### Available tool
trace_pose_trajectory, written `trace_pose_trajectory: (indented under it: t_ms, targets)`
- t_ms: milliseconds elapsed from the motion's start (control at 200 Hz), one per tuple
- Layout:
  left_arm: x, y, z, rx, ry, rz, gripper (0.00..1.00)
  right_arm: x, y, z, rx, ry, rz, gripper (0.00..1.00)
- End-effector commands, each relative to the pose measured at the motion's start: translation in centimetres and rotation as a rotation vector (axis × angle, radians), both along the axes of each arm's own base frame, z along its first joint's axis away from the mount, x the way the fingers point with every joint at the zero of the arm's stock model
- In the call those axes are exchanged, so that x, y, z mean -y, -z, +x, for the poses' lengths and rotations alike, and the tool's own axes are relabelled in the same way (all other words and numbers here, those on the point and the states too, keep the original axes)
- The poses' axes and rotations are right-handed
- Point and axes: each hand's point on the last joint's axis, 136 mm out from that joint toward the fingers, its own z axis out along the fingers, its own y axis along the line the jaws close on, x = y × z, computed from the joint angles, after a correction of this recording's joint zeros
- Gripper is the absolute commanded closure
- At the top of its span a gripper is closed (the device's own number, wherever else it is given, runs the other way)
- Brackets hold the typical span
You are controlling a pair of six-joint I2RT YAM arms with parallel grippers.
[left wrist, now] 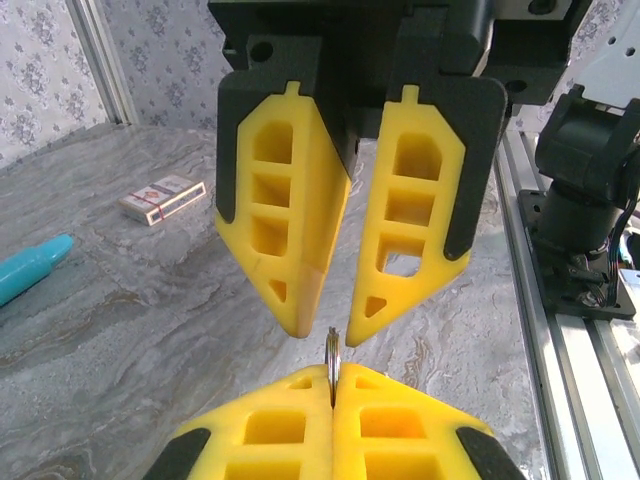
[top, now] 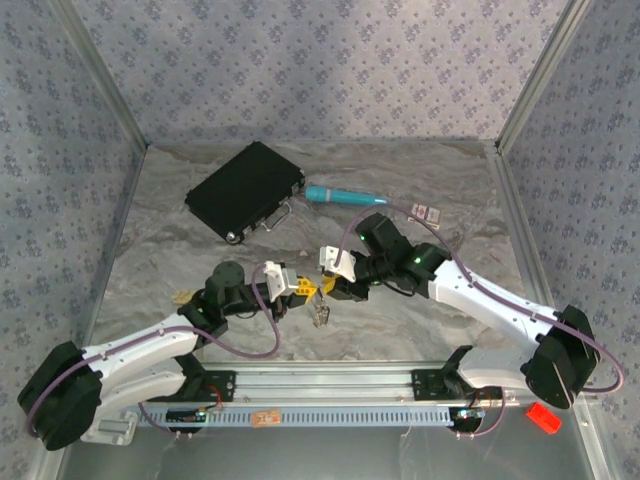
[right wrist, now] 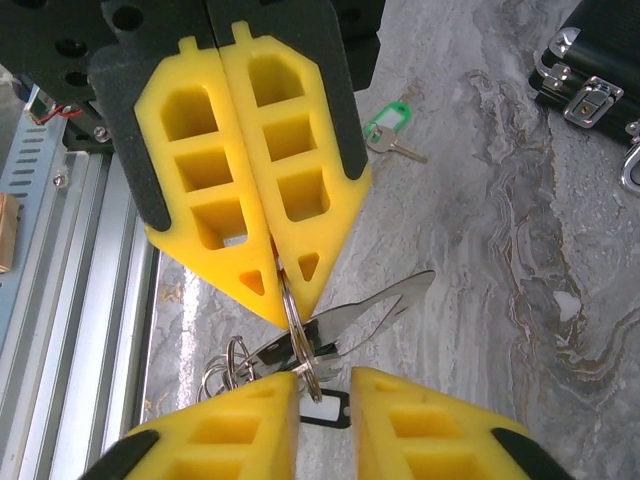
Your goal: Put the keys on the keyring
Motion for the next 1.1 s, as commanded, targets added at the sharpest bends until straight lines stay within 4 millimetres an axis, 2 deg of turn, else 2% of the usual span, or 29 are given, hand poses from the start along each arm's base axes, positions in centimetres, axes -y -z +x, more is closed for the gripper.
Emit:
trace_pose_trajectory:
  t_ms: [0,170,350,485,630,805,944,1094]
  targets:
    - [0.1,-2.0,-0.3,0.048,0.013,-0.066,1.0,-0.1,0.0,-0.5,-0.029,-0.007,0.011,0.85]
    - [0.2,-2.1,-0.5,0.052,0.024,-0.076,1.0,0.1,1.0,-0.5,-0.039,-0.008,-0.039,0.95]
    - [0.4,-2.5,-0.6,0.05,0.045,-0.091,1.0,-0.6,1.7,-0.6,-0.056,-0.037,-0.061,0.97]
    - [0.5,-2.6,-0.6,0.052,0.047,-0.092,1.0,-1.0,1.0,-0.4,-0.039,-0.034,-0.026,0.91]
    - [0.4,-2.2,-0.7,0.047,0.045,-0.085,1.0,-0.5,0.1,0.0,-0.022,-0.001,0.018,0.78]
    - [0.4,-2.3,-0.8,0.048,0.049,-0.087,1.0,-0.1,-0.5,0.1,-0.033,0.02,0.06,0.81]
    - [0.4,-2.4,-0.7,0.051,0.047,-0.089,1.0,0.0,-0.6,-0.3,-0.042,0.008,0.076,0.75]
    - [0.4,-2.5,-0.7,0.05,0.046,-0.092,1.0,-0.4,-1.0,-0.3,-0.046,-0.005,0.102,0.75]
